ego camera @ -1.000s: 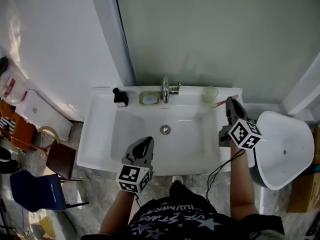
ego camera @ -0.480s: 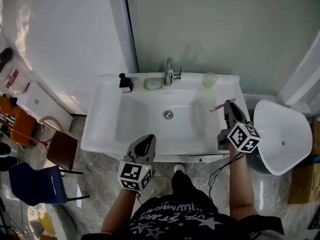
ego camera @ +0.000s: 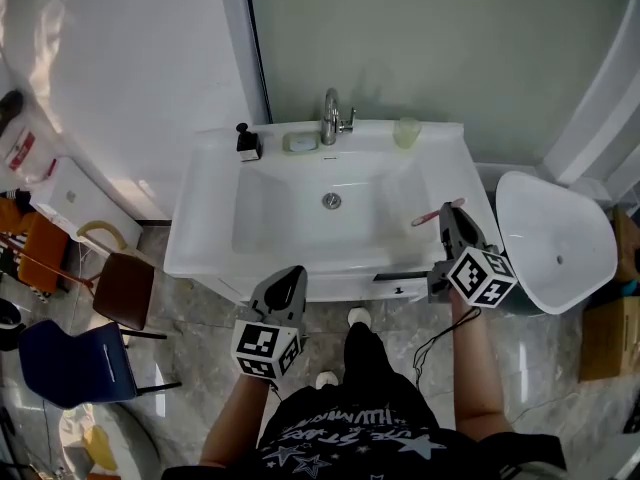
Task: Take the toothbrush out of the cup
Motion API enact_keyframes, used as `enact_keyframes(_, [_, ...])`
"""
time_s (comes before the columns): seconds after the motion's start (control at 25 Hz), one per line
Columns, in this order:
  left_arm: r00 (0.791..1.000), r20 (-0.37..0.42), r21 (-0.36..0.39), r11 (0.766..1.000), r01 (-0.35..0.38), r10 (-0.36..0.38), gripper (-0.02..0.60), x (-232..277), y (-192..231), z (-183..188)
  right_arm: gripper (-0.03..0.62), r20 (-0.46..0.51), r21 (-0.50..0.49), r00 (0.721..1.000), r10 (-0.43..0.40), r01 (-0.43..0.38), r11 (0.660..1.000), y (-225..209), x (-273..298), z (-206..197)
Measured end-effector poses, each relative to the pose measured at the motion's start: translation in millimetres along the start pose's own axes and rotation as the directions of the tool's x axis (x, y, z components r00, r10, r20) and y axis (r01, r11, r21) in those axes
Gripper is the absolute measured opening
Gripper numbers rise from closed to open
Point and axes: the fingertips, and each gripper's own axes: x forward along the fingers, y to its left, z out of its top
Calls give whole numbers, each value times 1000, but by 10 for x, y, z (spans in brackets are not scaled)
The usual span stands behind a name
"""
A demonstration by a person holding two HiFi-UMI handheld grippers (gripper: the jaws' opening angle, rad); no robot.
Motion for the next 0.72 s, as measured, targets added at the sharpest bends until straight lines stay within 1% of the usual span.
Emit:
enact_keyframes(0.36, [998,-22,2,998,66,-66,12,-281,-256,-169,34,-39,12,999,-26,27,1000,141,-593,-350])
enact_keyframes(0.72, [992,-59,-21,994,109,-110,12,-359,-332,-338,34,-73,22,995,-68,70,997,129,-917,-570])
